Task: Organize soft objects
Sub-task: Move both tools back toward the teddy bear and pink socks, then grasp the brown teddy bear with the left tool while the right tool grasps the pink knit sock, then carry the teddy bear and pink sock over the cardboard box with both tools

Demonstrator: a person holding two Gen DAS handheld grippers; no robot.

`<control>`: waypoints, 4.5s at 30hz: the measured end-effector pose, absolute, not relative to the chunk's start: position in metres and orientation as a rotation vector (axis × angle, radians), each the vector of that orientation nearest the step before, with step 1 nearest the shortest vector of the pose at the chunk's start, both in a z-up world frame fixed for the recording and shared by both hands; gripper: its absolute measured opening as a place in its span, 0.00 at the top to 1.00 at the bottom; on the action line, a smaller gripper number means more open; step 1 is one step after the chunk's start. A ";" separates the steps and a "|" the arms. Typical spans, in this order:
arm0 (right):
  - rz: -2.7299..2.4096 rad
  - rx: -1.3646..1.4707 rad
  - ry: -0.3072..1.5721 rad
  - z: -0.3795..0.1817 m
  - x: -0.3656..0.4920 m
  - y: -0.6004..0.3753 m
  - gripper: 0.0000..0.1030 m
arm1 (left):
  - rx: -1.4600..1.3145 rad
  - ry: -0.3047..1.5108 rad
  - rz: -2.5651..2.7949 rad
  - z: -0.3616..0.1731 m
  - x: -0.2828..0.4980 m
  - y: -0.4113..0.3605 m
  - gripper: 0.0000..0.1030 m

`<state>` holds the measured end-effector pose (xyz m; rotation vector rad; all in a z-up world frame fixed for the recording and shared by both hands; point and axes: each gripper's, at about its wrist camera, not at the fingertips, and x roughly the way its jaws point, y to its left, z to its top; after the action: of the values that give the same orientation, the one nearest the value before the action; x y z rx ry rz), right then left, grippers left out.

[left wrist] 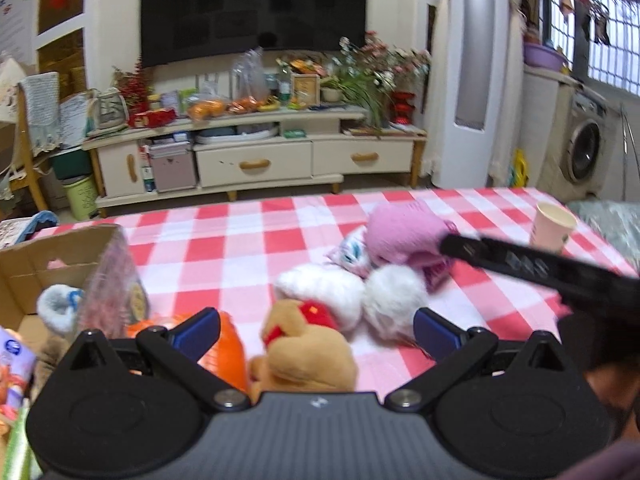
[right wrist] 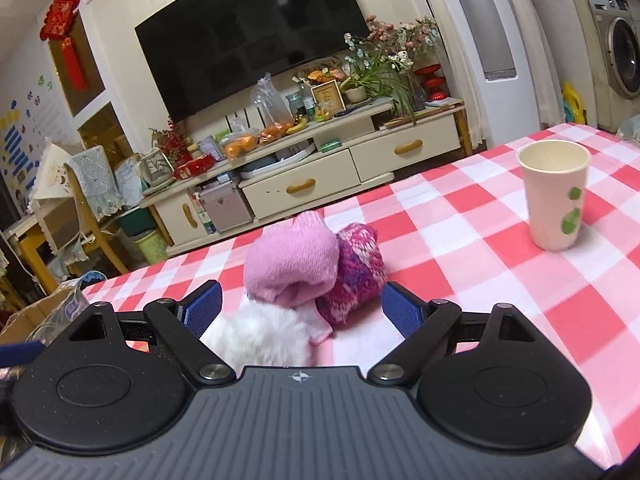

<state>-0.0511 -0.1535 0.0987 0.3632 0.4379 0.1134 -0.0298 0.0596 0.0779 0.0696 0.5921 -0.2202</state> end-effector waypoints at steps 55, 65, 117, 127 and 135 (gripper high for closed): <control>0.334 0.206 0.614 0.072 -0.019 -0.159 0.33 | 0.017 0.789 -0.231 0.030 -0.020 0.037 0.41; 0.278 0.258 0.618 0.074 -0.050 -0.164 0.37 | -0.005 0.805 -0.290 0.030 -0.039 0.037 0.41; 0.136 0.217 0.478 0.121 -0.122 -0.145 0.41 | -0.244 0.610 -0.372 0.101 -0.082 0.119 0.42; 0.270 0.188 0.460 0.139 -0.113 -0.110 0.41 | -0.339 0.533 -0.230 0.119 -0.076 0.180 0.42; 0.386 0.166 0.441 0.154 -0.094 -0.078 0.40 | -0.400 0.500 -0.077 0.123 -0.077 0.232 0.42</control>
<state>-0.0943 -0.0780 0.1541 0.1656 0.4406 0.3857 -0.0765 0.2324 0.1225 -0.4003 0.5003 -0.0772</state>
